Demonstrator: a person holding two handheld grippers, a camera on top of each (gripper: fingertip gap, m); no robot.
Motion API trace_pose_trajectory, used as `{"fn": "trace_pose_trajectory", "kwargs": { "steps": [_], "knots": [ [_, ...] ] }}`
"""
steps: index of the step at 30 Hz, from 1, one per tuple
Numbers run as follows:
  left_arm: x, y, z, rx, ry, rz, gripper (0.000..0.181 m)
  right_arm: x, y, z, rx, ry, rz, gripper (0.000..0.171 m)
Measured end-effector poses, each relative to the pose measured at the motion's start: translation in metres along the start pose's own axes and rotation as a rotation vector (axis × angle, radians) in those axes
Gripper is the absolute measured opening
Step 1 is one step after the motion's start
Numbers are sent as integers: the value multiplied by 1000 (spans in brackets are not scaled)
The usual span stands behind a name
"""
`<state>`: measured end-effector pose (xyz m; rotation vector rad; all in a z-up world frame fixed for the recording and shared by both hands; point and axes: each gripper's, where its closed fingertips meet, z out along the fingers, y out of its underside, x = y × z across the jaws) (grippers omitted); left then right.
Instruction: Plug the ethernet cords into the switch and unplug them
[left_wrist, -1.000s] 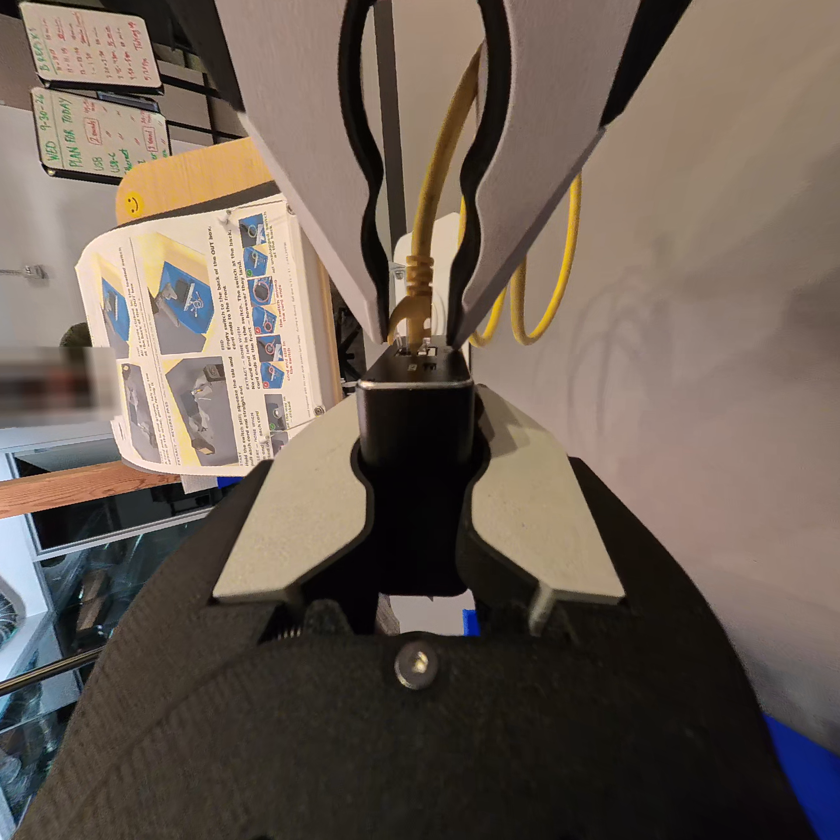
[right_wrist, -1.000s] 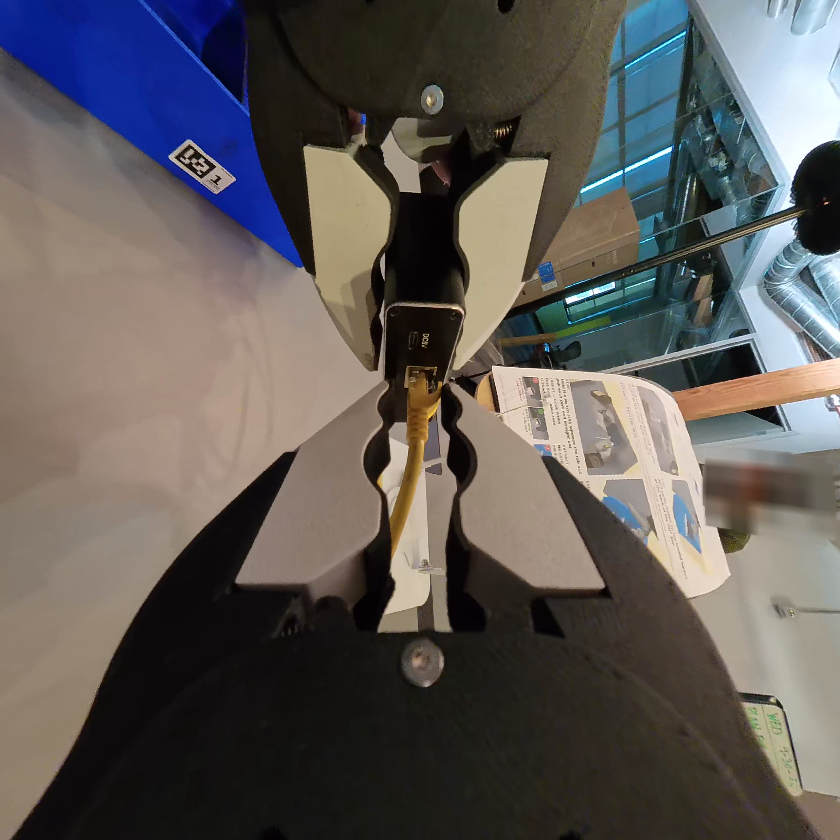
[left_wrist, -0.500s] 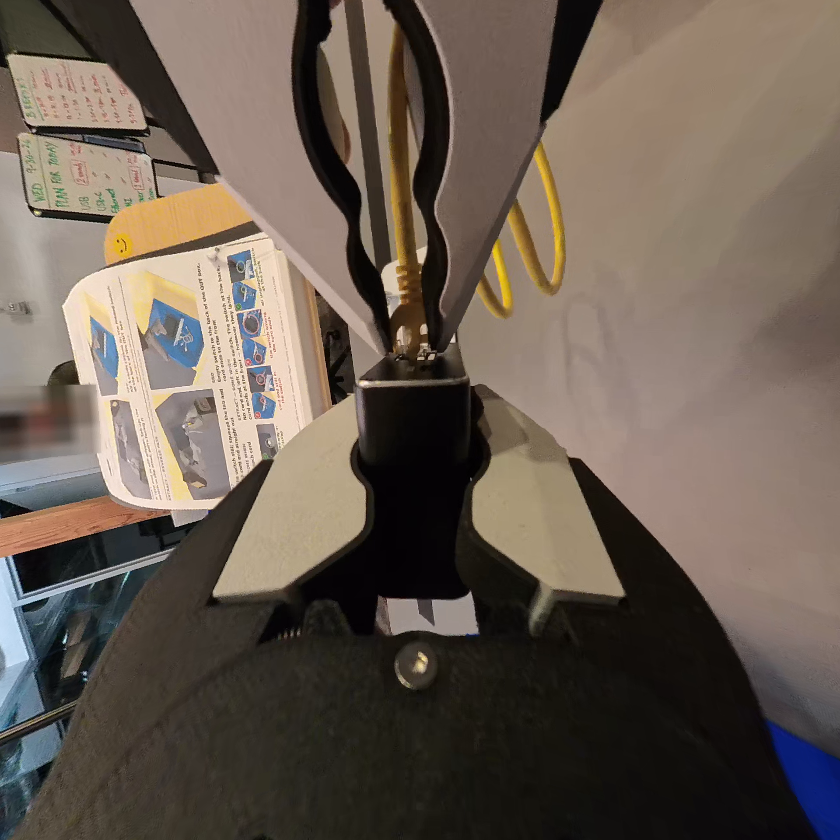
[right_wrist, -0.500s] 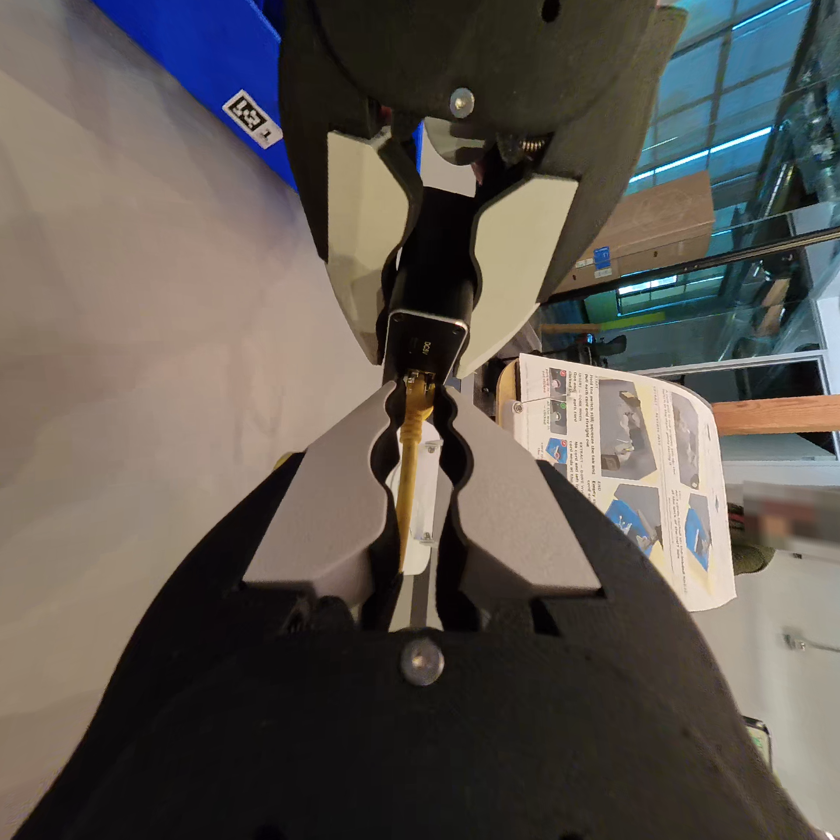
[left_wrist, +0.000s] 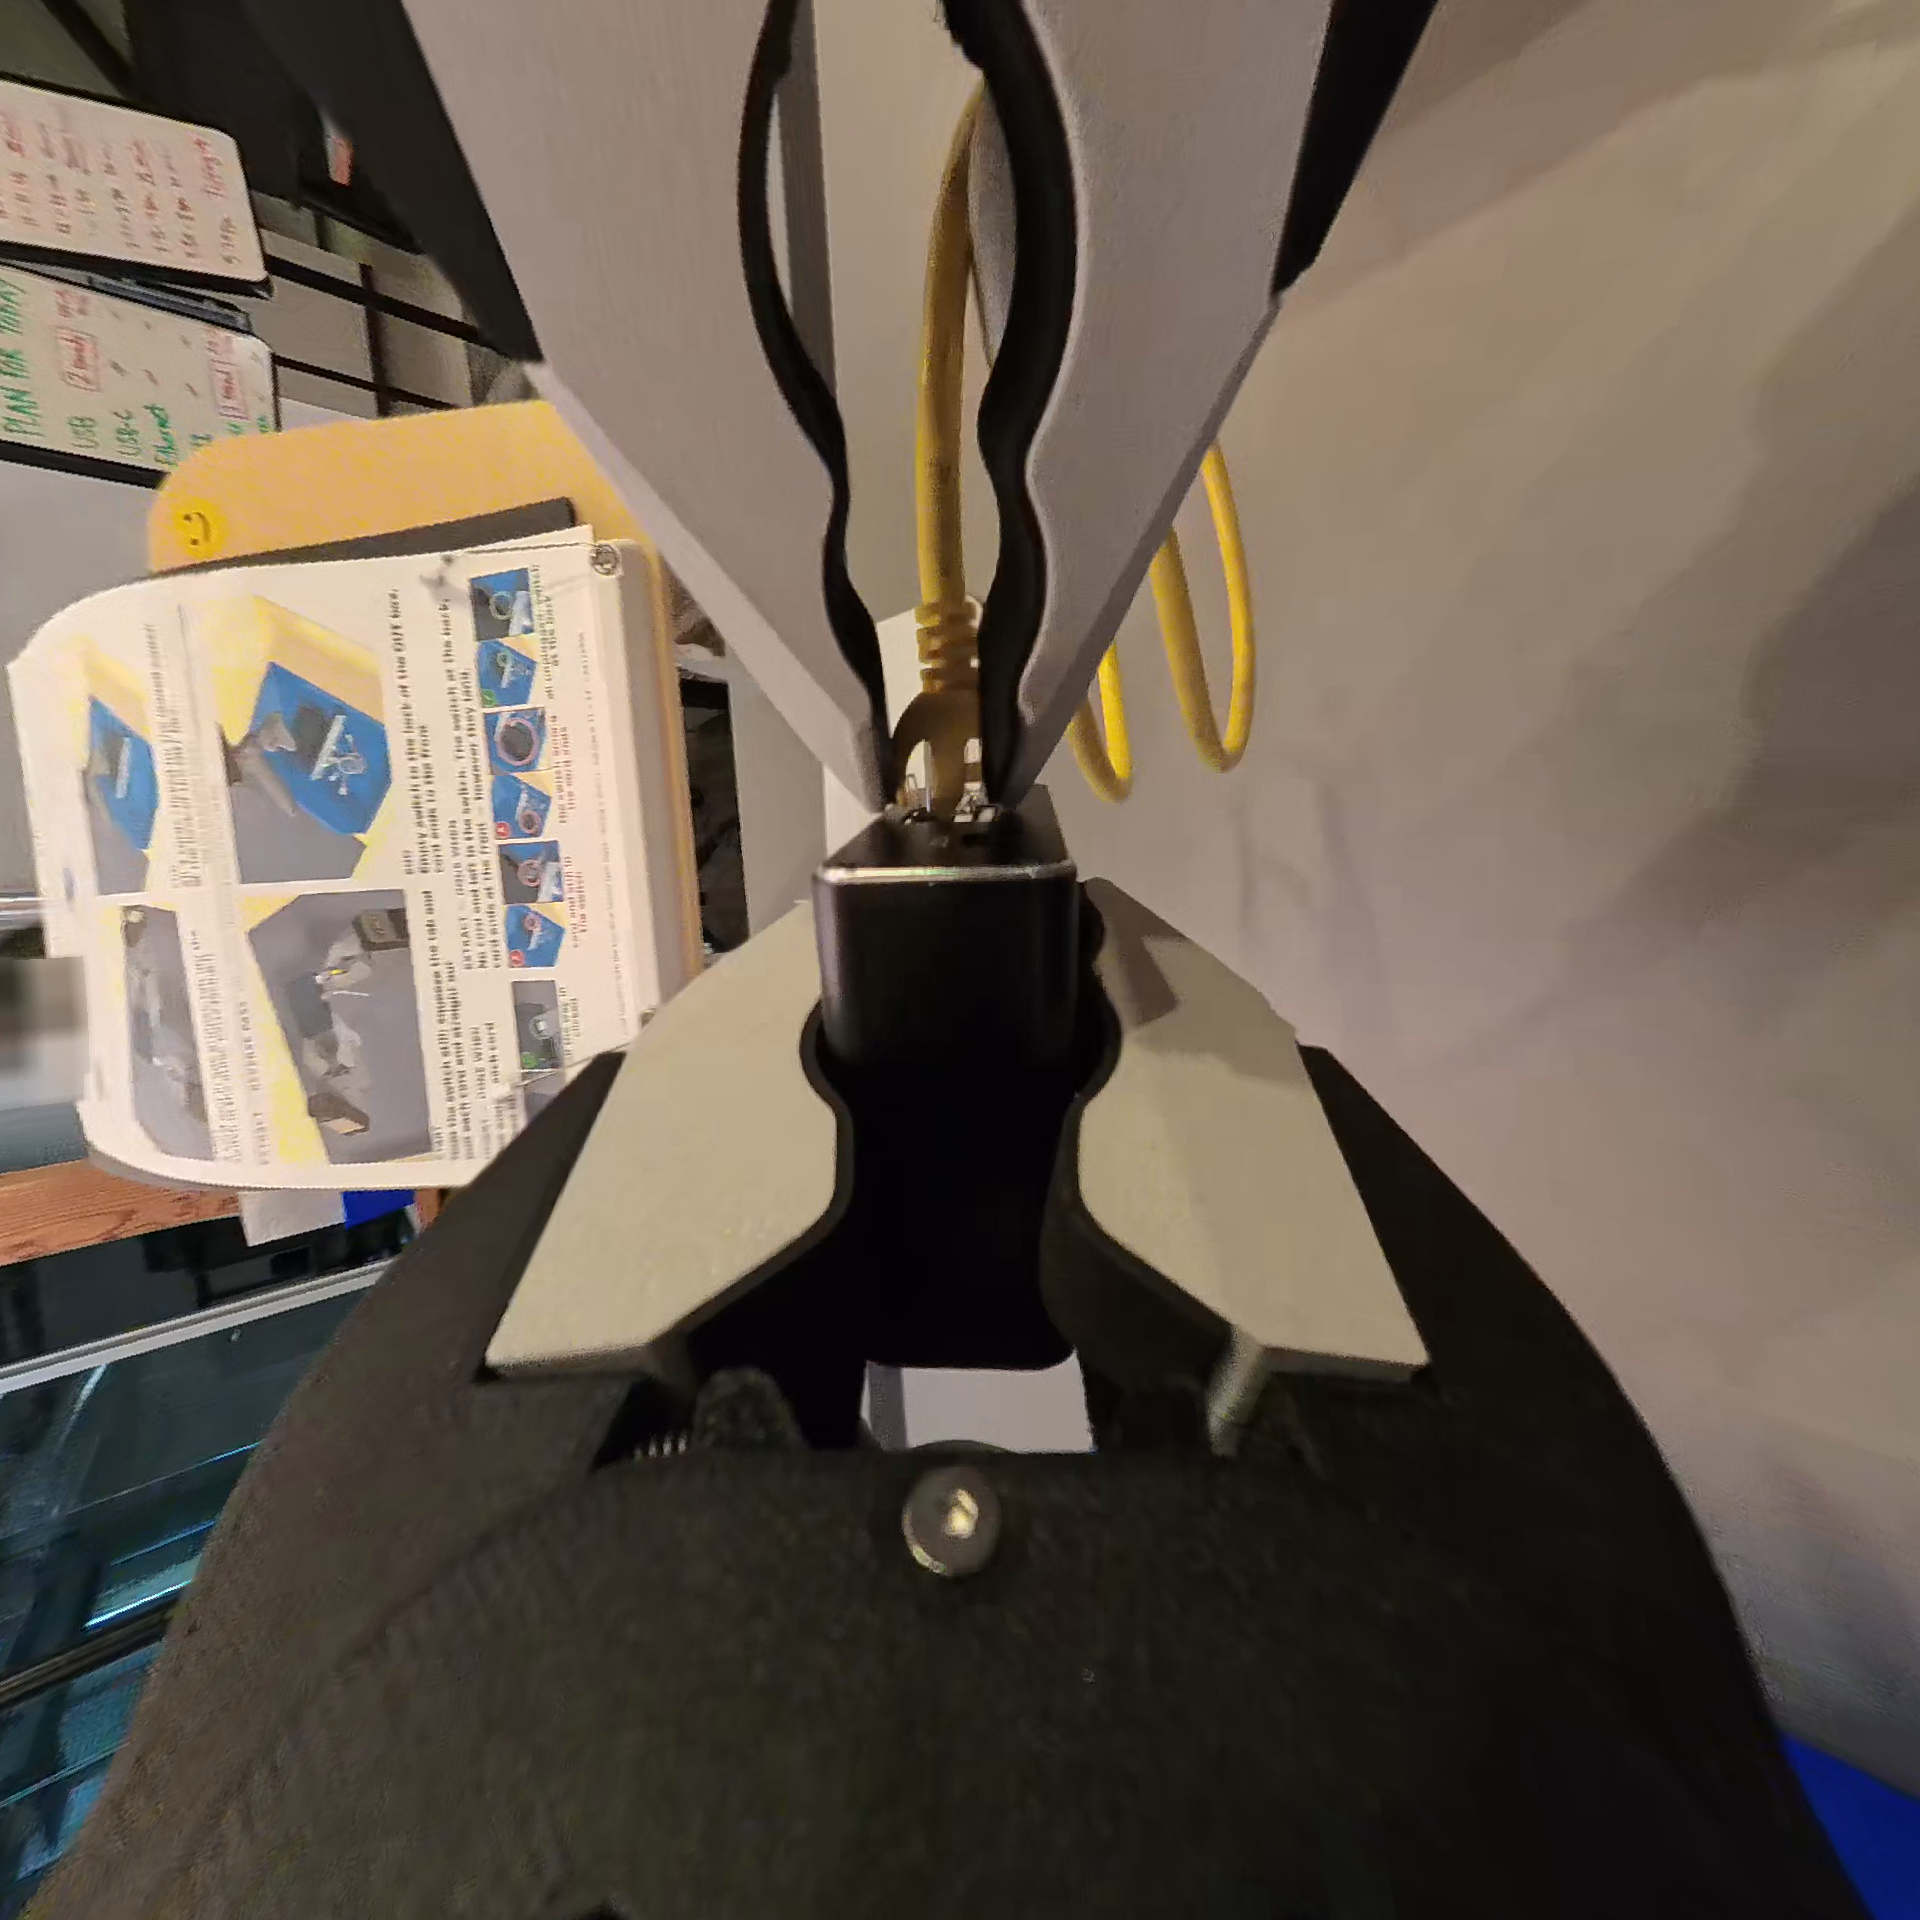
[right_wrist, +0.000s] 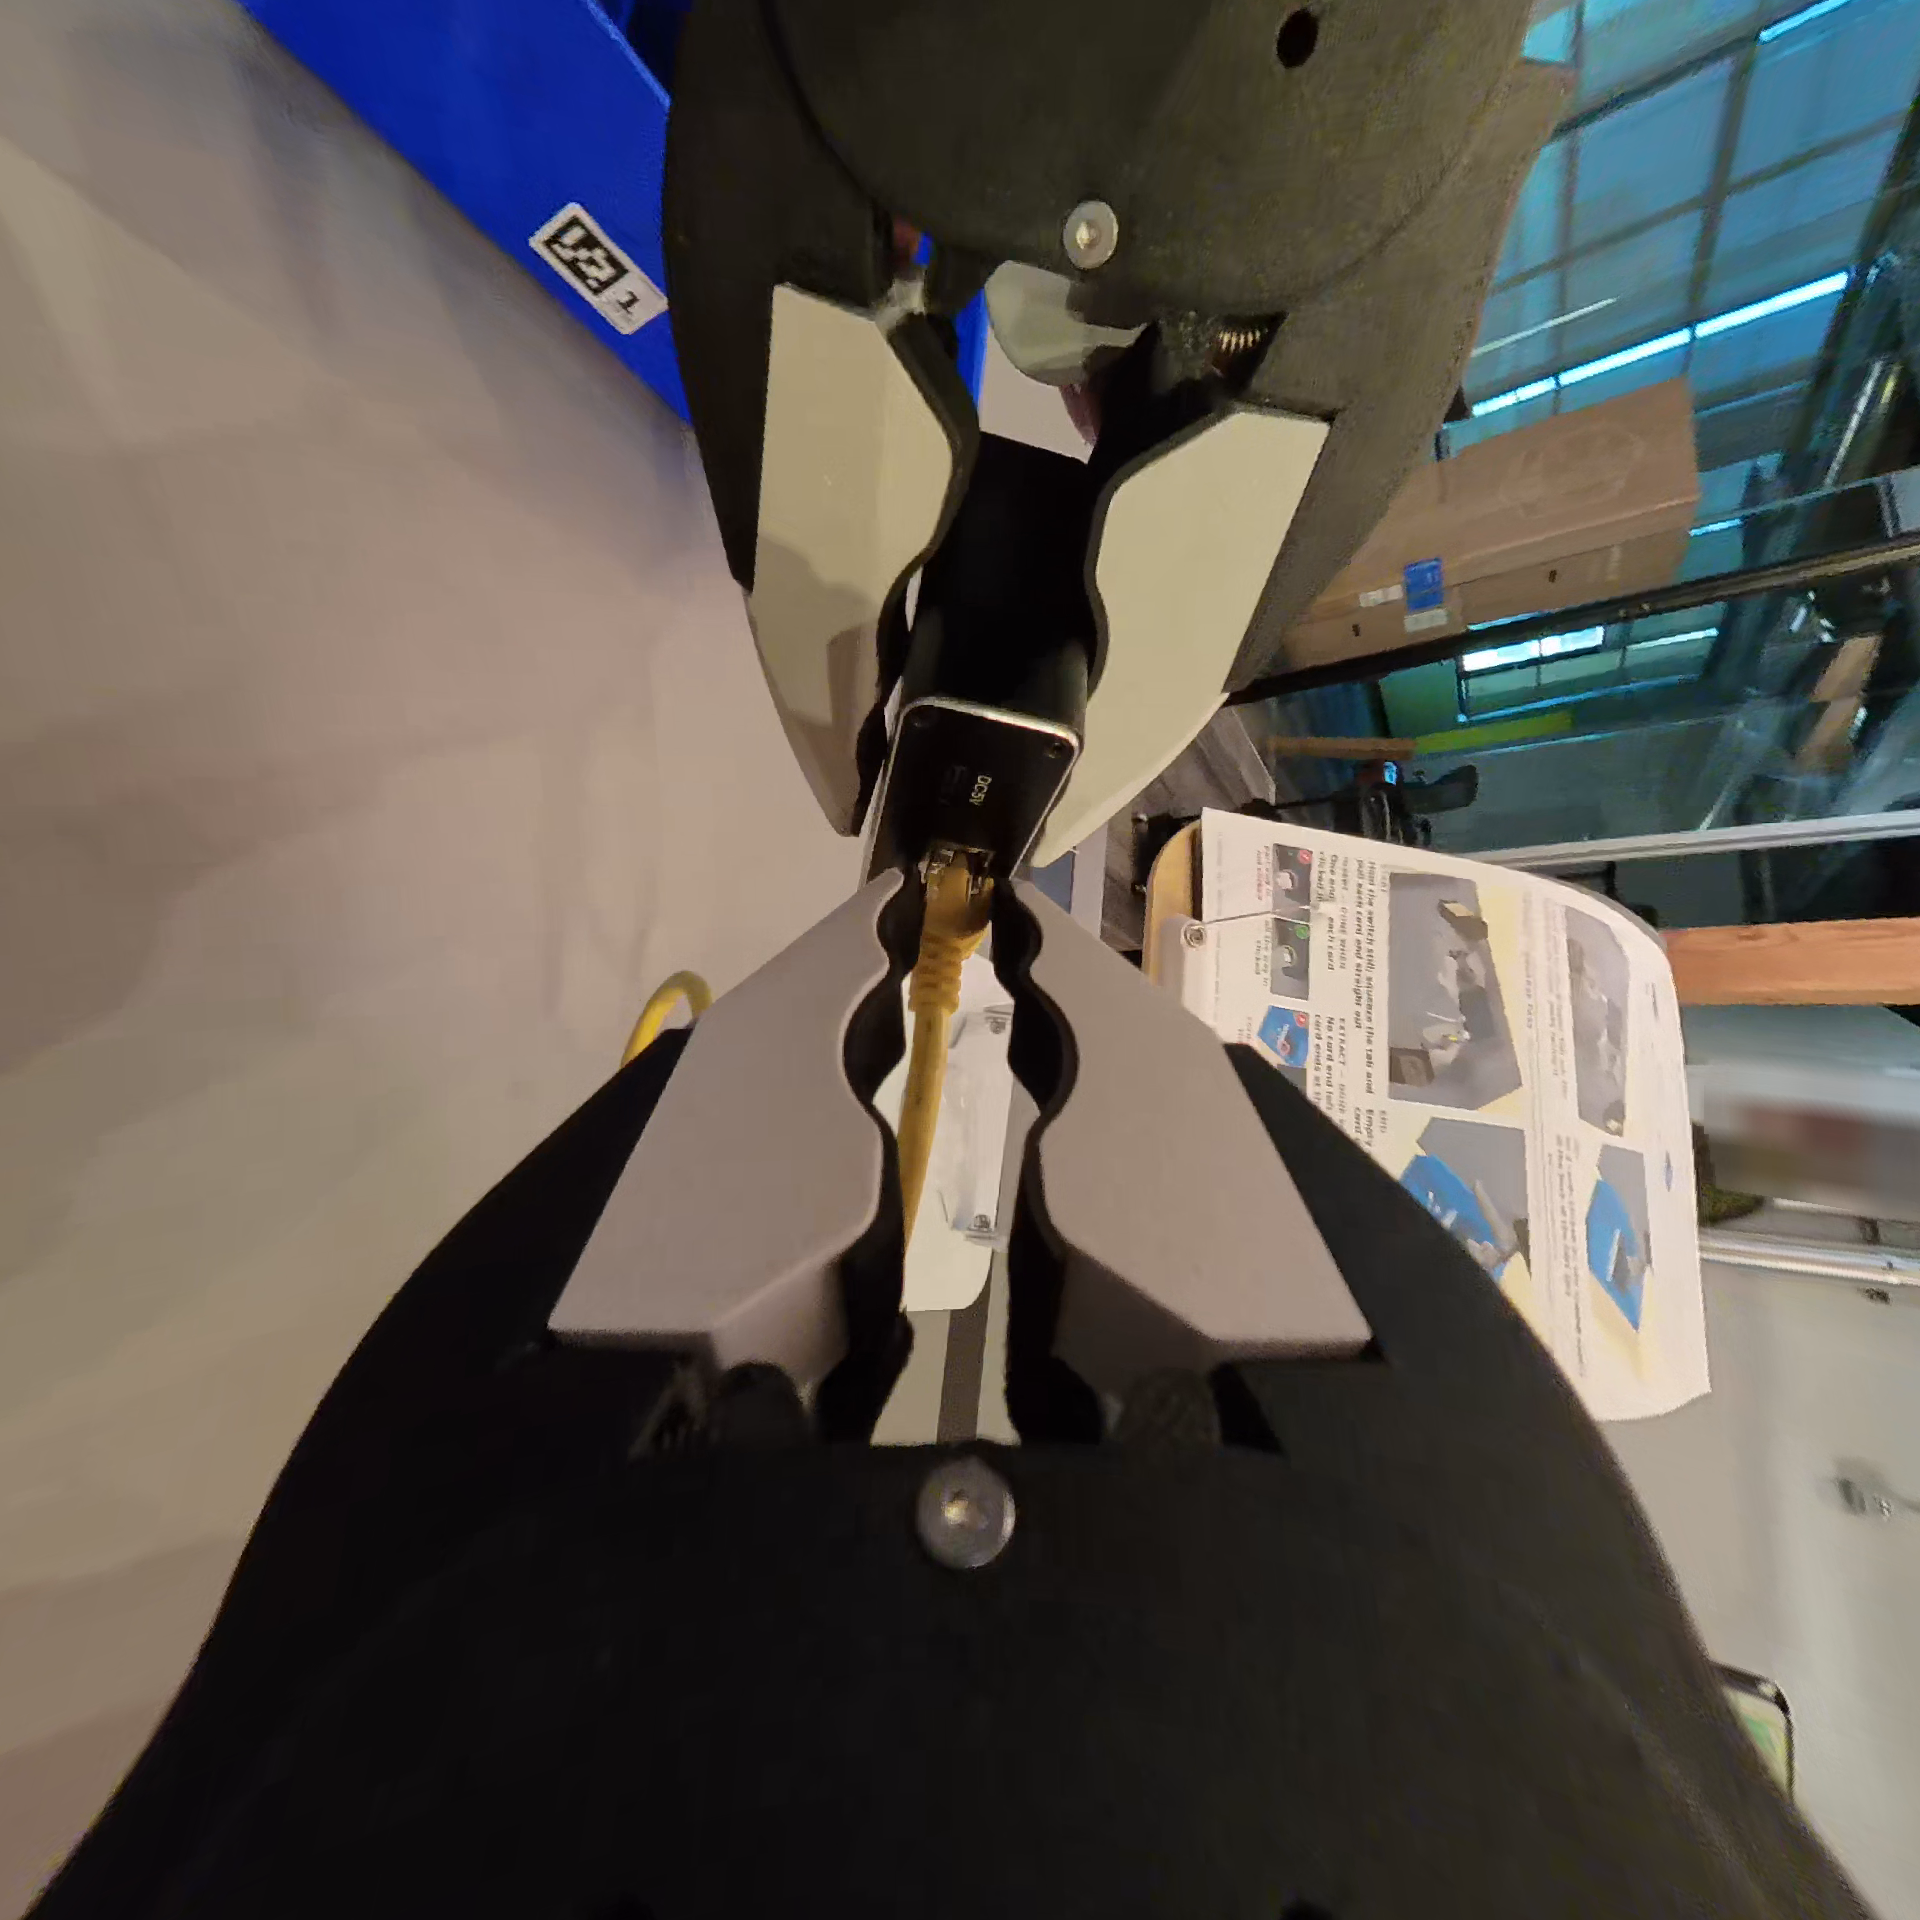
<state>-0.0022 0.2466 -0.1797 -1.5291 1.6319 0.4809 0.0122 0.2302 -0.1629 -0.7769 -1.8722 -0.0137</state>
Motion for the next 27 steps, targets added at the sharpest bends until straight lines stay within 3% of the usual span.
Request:
{"fn": "trace_pose_trajectory", "kwargs": {
  "steps": [13, 18, 27],
  "knots": [
    [-13, -7, -9, -5, -20, 5, 37, 10, -5, -8, -22, 78, -60, 19],
    [-14, -9, -8, -14, -24, 24, 37, 13, -3, -10, -42, 84, -58, 10],
    [-14, -16, -7, 9, -47, 47, 36, 9, -1, -14, -40, -24, -15, 8]
  ]
}}
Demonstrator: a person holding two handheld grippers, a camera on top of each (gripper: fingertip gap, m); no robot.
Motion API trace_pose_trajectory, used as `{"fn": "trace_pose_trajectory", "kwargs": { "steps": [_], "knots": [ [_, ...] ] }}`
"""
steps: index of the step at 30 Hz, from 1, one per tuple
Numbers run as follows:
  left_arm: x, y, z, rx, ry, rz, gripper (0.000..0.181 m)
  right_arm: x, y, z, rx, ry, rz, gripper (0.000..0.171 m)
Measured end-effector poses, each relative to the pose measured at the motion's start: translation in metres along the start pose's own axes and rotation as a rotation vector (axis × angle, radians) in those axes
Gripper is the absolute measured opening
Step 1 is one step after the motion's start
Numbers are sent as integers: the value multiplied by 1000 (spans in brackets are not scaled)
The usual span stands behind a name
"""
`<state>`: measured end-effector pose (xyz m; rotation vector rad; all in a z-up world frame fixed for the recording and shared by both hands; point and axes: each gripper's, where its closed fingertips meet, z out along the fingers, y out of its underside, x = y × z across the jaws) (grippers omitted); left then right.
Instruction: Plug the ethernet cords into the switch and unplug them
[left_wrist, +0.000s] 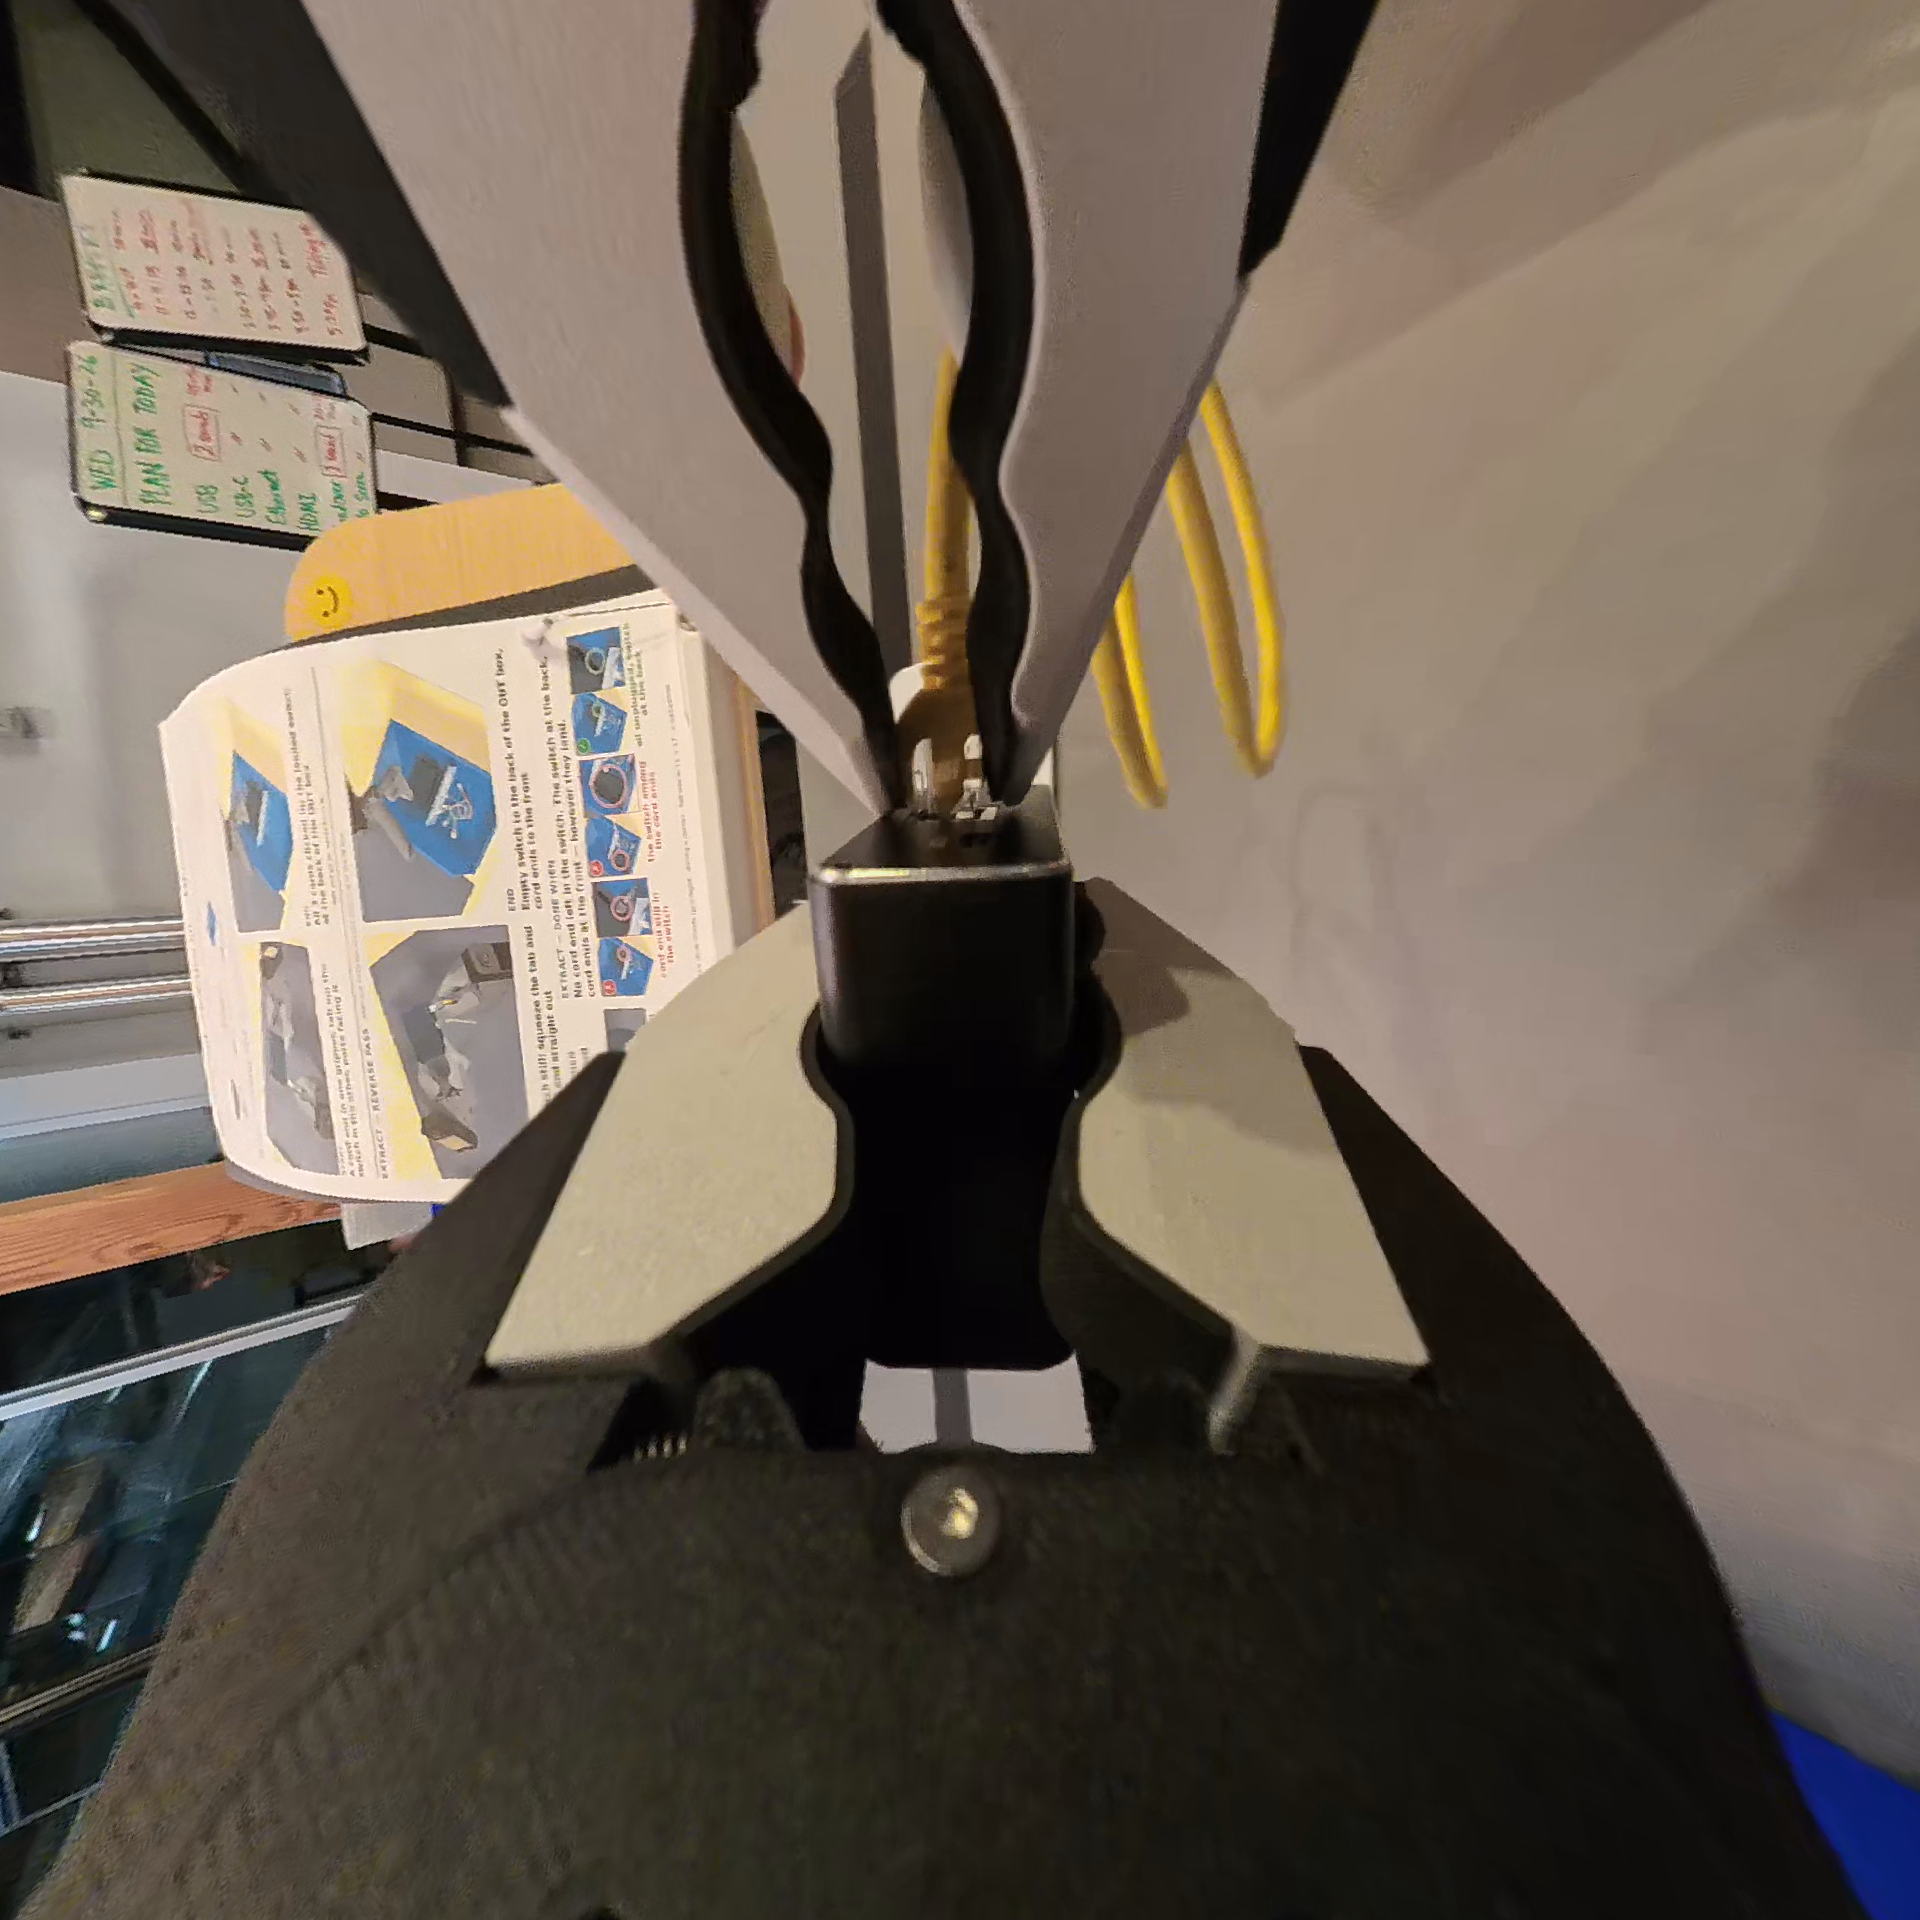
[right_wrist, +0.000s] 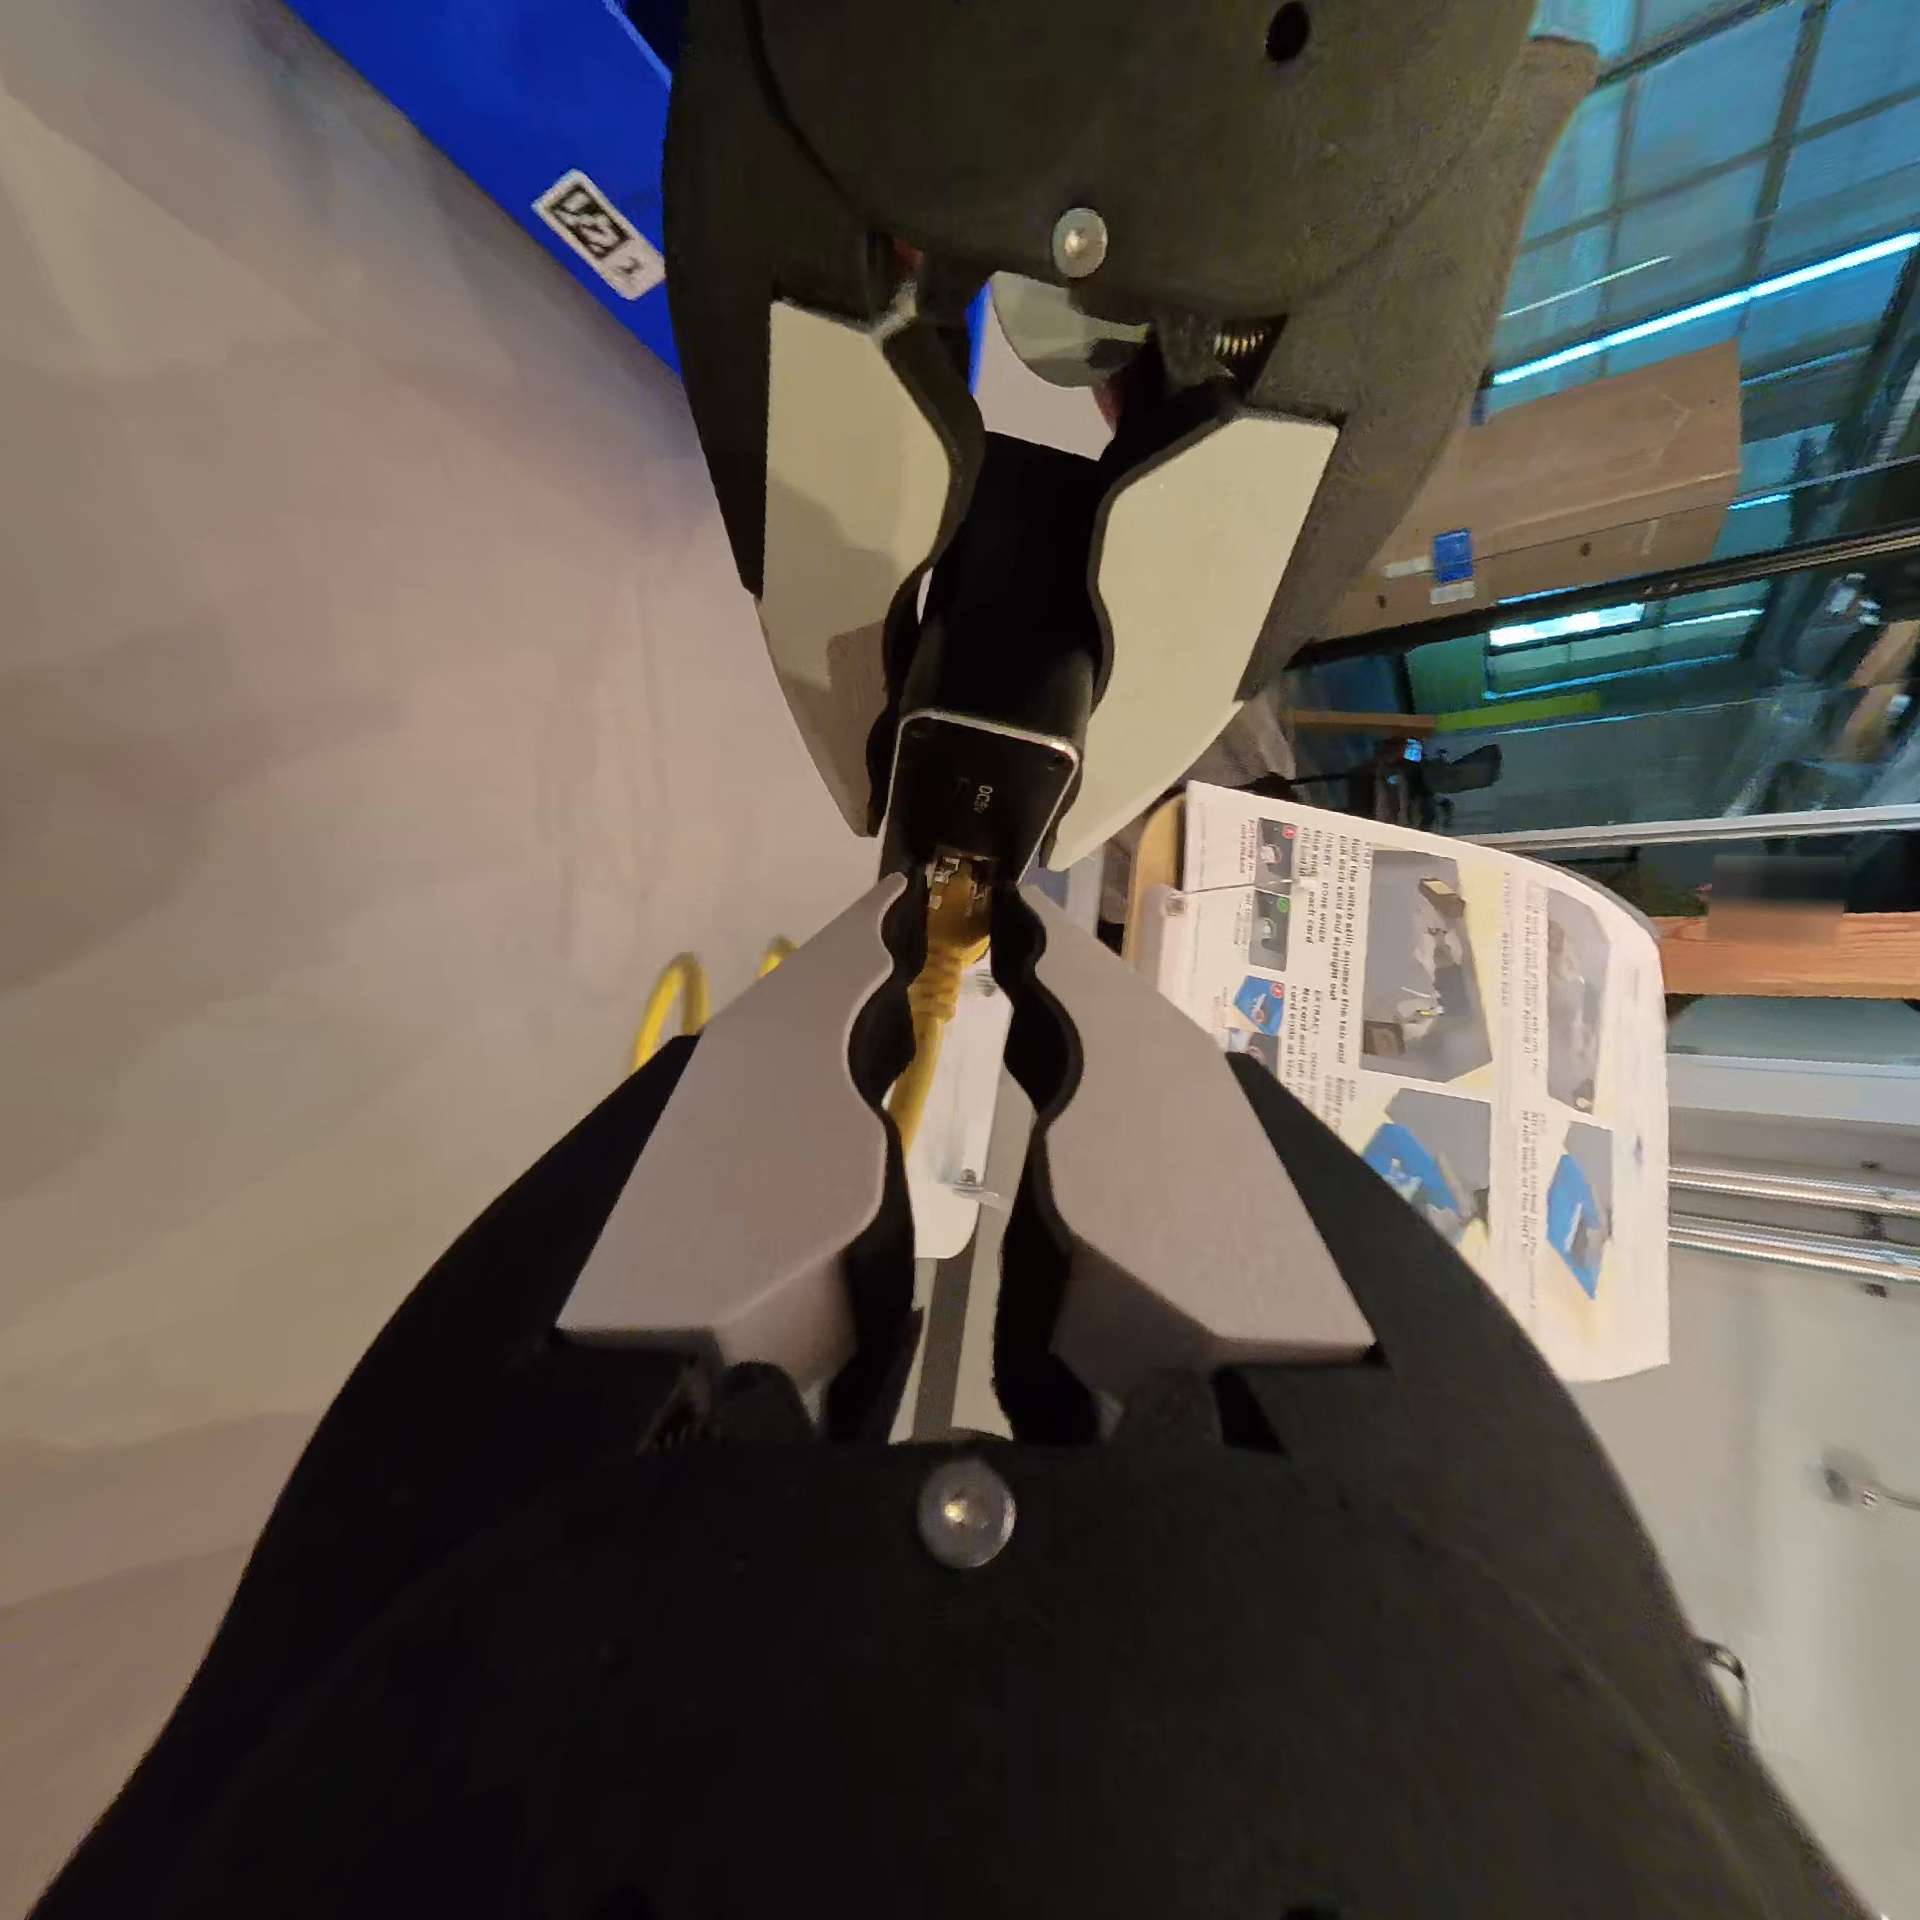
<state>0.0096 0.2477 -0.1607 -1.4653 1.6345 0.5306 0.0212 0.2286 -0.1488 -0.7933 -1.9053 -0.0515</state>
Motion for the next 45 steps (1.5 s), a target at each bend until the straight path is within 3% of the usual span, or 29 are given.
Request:
{"fn": "trace_pose_trajectory", "kwargs": {
  "steps": [16, 23, 28, 33, 41, 45],
  "knots": [
    [-8, -1, -2, 34, -24, -149, 36, 10, -3, -4, 75, 136, 197, 8],
    [-6, -1, 0, 33, -24, -166, 36, 9, 0, -4, 4, 199, 157, 8],
    [-2, -3, 1, 20, -32, -126, 36, 4, 0, -6, 13, 109, 160, 8],
    [-8, -14, -7, 60, -71, -100, 37, 8, -7, -18, 201, -14, 297, 8],
    [-15, -13, -11, 21, -80, -74, 37, 18, -8, -22, 157, 81, 192, 17],
    [-17, -15, -12, 20, -76, -72, 37, 18, -10, -25, 121, 85, 130, 10]
  ]
}}
